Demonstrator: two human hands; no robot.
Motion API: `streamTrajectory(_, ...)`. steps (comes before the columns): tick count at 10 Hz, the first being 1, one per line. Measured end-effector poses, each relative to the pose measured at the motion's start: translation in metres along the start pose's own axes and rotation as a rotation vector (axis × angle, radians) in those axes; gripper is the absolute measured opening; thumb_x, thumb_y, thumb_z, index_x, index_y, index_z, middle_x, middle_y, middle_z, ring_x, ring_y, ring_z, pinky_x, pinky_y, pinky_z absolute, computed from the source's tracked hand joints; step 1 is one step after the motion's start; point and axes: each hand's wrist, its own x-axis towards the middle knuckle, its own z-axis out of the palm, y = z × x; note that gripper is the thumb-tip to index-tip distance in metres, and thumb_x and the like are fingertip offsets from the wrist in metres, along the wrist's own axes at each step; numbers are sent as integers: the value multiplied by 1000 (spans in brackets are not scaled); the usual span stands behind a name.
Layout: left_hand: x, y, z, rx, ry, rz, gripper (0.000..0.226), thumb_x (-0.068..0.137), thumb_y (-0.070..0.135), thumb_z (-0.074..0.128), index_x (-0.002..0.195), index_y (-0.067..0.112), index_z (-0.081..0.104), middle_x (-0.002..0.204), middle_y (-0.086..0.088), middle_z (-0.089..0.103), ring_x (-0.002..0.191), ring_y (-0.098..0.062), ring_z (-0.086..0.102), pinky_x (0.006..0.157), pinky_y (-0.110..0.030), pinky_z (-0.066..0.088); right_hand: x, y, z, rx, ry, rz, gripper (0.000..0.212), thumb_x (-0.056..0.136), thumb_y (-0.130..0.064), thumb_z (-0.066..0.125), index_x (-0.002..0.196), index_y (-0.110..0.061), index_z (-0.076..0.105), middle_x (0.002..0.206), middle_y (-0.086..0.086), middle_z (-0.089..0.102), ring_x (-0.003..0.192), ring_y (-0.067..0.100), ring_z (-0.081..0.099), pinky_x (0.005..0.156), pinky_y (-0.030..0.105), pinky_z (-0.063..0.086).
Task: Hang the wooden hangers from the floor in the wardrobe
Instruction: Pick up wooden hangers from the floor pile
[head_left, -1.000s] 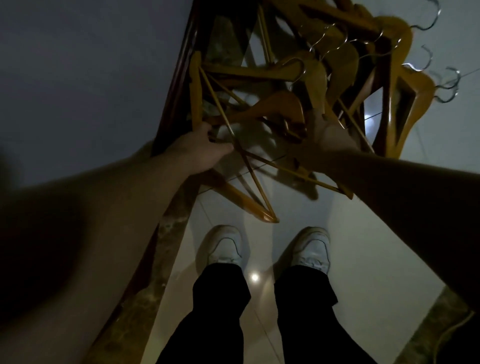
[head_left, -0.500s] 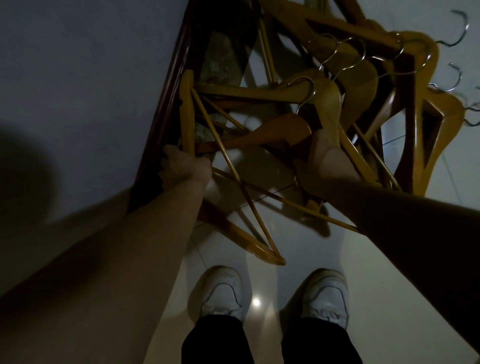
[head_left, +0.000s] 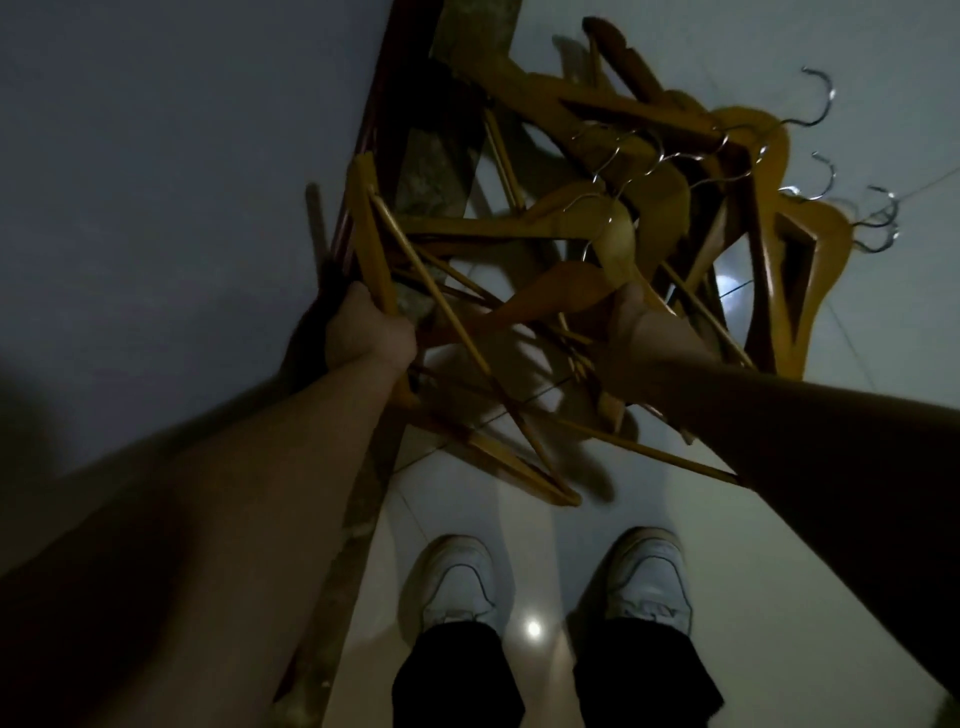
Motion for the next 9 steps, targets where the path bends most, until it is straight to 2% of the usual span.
streamTrajectory(1,-25,25,-28,0,37,44,7,94,13,53,97,19,50,88,-1,54,90,-26,54,80,-40,47,-28,1,-25,-28,86,-65,36,94,-14,63,124,-15,42,93,11,64,77,26,64,56,31,46)
streamTrajectory(2,-58,50,-59,18,-17,111,15,94,18,58,85,24,47,84,0,56,94,-29,60,88,-47,52,-59,6,-49,75,151,-42,42,98,-13,58,133,-13,36,80,6,58,68,20,62,57,31,50)
streamTrajectory(3,-95,78,-95,40,-75,171,11,94,25,61,98,25,51,96,0,60,102,-30,61,95,-52,50,-109,3,-87,90,217,-66,36,100,-15,55,131,-11,36,76,5,55,60,16,56,49,27,41)
streamTrajectory(4,-135,111,-134,30,-142,238,20,95,30,63,110,23,53,109,-2,62,107,-29,60,96,-51,50,-161,1,-128,95,256,-53,37,99,-14,55,131,-8,36,77,7,57,61,19,57,50,30,43)
streamTrajectory(5,-173,153,-178,3,-184,291,18,92,31,65,101,24,52,102,-1,62,100,-29,63,91,-51,55,-219,-2,-177,57,309,-59,41,99,-15,54,134,-7,34,81,7,59,71,22,61,67,37,49)
streamTrajectory(6,-222,209,-229,-28,-228,358,17,93,27,65,103,22,53,101,-2,62,98,-30,64,90,-52,55,-284,-1,-233,78,411,-65,18,100,-19,50,109,-12,36,79,8,58,66,22,57,61,37,45)
streamTrajectory(7,-262,260,-273,-36,-232,453,17,90,27,67,100,25,54,101,-3,64,98,-31,65,87,-52,57,-346,-6,-281,104,486,-77,25,100,-25,53,104,-15,31,71,6,54,57,18,50,51,31,38)
streamTrajectory(8,-317,317,-325,-5,-215,579,27,89,31,68,109,21,55,106,-7,64,99,-31,64,87,-52,57,-418,-11,-333,142,585,-80,28,100,-28,56,112,-12,36,69,1,50,56,12,51,48,23,37)
streamTrajectory(9,-376,368,-372,11,-201,714,26,91,22,64,116,19,55,107,-10,64,100,-33,63,88,-53,56,-487,-14,-377,200,678,-97,33,100,-29,56,117,-7,40,74,2,52,63,17,55,57,27,44)
